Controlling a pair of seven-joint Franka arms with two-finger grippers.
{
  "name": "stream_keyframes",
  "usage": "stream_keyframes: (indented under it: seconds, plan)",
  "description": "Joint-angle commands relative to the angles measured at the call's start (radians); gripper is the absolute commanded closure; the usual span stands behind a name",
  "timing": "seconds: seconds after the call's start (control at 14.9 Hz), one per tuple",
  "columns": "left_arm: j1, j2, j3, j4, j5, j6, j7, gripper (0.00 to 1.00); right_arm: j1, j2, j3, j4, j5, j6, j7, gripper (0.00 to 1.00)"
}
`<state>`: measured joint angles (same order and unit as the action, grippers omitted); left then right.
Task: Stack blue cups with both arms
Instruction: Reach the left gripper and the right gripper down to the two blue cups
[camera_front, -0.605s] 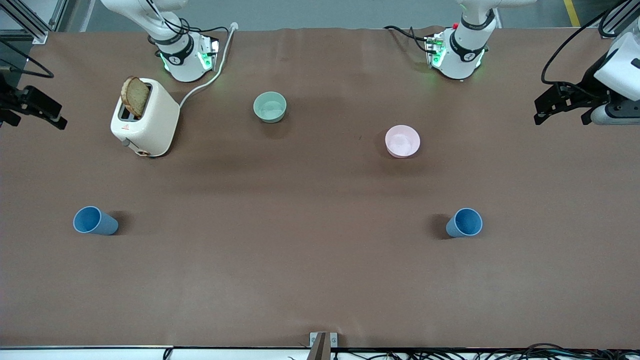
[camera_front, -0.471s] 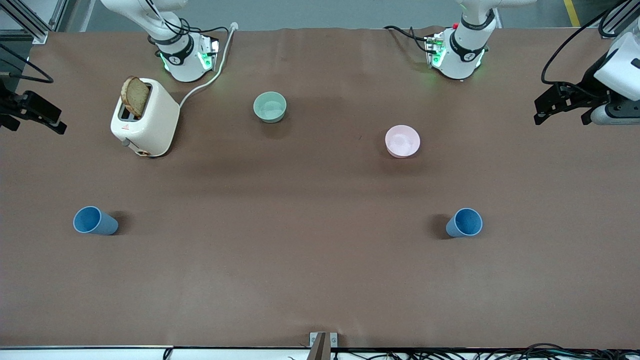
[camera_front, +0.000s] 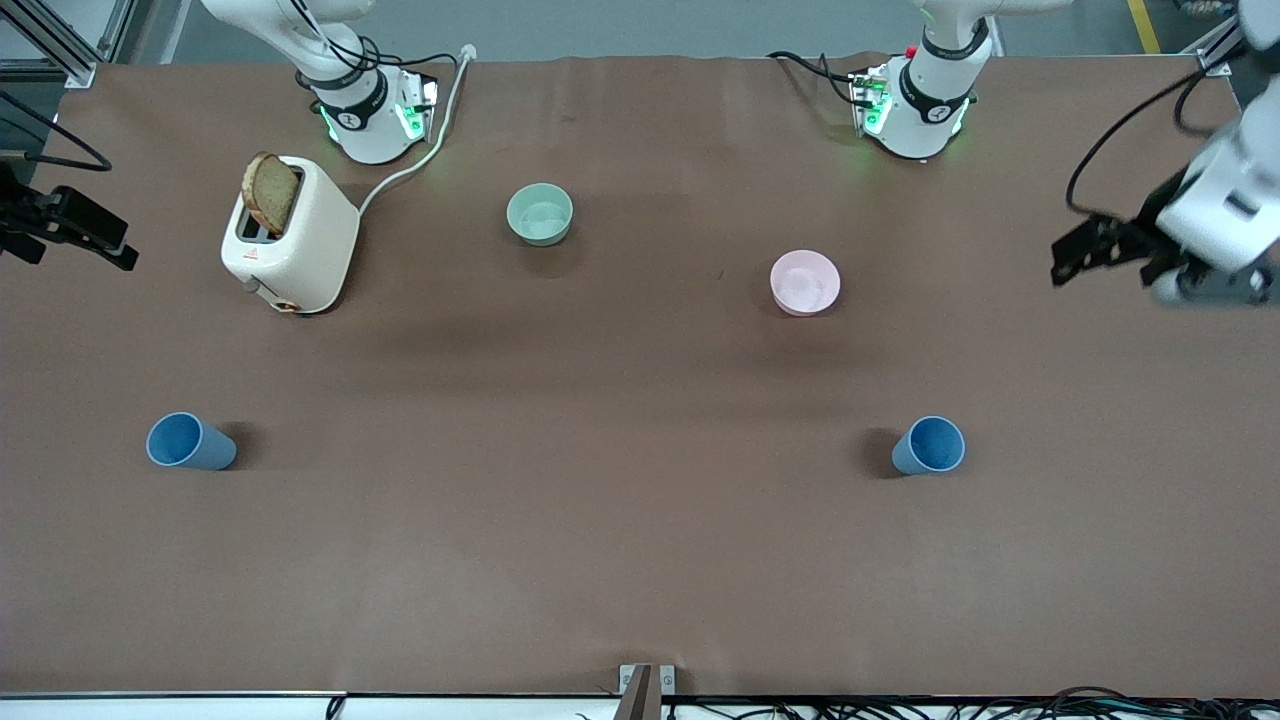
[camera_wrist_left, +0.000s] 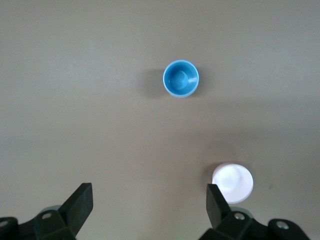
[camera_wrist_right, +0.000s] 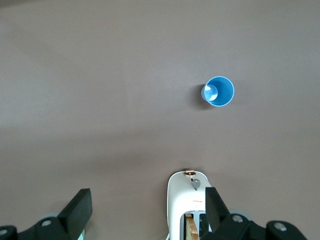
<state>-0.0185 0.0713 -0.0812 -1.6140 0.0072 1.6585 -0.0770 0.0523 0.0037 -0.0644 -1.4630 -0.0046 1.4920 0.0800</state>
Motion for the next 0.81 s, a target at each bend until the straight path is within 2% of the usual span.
stream_keyframes:
  seconds: [0.0, 0.2, 0.4, 0.54, 0.61, 0.74]
  plan:
    - [0.031, 0.128, -0.005, -0.056, 0.016, 0.177, 0.020, 0.00, 0.001, -0.011, -0.003, -0.026, 0.012, -0.001, -0.003, 0.01]
    - [0.031, 0.217, -0.006, -0.136, 0.016, 0.387, 0.014, 0.00, -0.002, -0.008, -0.006, -0.030, 0.012, 0.010, -0.006, 0.00]
    - [0.025, 0.315, -0.009, -0.135, 0.014, 0.477, 0.003, 0.00, -0.044, -0.005, -0.009, -0.069, 0.012, 0.074, -0.026, 0.00]
    - [0.017, 0.369, -0.009, -0.130, 0.013, 0.513, 0.000, 0.10, -0.116, 0.027, -0.009, -0.124, 0.012, 0.175, -0.121, 0.00]
    - [0.012, 0.390, -0.009, -0.130, 0.013, 0.538, 0.000, 0.18, -0.144, 0.045, -0.009, -0.150, 0.012, 0.227, -0.144, 0.00]
    - [0.009, 0.429, -0.009, -0.122, 0.013, 0.555, -0.001, 0.28, -0.205, 0.119, -0.009, -0.160, 0.012, 0.290, -0.205, 0.00]
